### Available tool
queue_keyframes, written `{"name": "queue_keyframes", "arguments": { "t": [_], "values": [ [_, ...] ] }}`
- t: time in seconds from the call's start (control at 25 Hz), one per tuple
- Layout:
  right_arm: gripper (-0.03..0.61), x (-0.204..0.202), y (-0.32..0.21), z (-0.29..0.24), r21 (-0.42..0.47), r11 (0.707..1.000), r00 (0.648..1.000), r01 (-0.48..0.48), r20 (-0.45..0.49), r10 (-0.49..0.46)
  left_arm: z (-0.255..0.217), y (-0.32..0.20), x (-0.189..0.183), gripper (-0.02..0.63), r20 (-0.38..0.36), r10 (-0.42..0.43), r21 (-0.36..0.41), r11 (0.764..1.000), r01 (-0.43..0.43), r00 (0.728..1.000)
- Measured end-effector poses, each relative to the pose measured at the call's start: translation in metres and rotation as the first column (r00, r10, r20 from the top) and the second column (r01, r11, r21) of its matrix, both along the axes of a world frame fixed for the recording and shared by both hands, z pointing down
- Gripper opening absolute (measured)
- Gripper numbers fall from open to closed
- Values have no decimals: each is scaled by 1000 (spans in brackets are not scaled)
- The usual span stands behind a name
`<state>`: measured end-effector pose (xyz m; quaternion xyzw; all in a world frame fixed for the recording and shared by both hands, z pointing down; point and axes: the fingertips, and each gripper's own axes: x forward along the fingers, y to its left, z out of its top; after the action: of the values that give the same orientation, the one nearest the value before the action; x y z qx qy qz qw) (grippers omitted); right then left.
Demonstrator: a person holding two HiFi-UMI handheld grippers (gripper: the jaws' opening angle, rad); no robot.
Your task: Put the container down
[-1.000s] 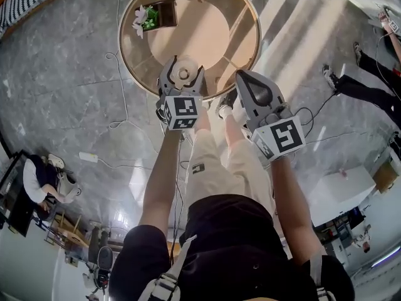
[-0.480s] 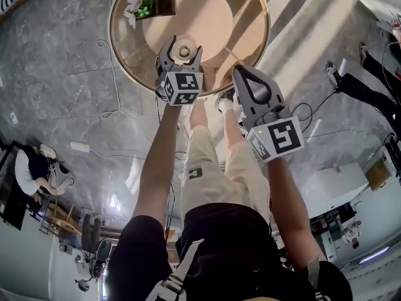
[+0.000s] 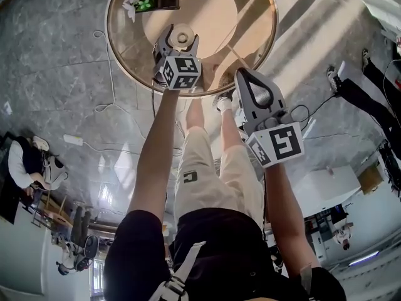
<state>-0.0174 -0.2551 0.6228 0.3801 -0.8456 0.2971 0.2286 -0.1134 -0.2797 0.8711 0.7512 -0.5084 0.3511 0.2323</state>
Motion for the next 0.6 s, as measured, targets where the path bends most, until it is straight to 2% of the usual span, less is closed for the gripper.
{"name": "queue_keyframes", "arguments": {
  "t": [0.6],
  "values": [
    [3, -9, 9, 7, -25, 1000, 1000, -2, 11, 3, 35, -3, 1, 347, 0, 10, -57, 998, -10, 1000]
  ]
}}
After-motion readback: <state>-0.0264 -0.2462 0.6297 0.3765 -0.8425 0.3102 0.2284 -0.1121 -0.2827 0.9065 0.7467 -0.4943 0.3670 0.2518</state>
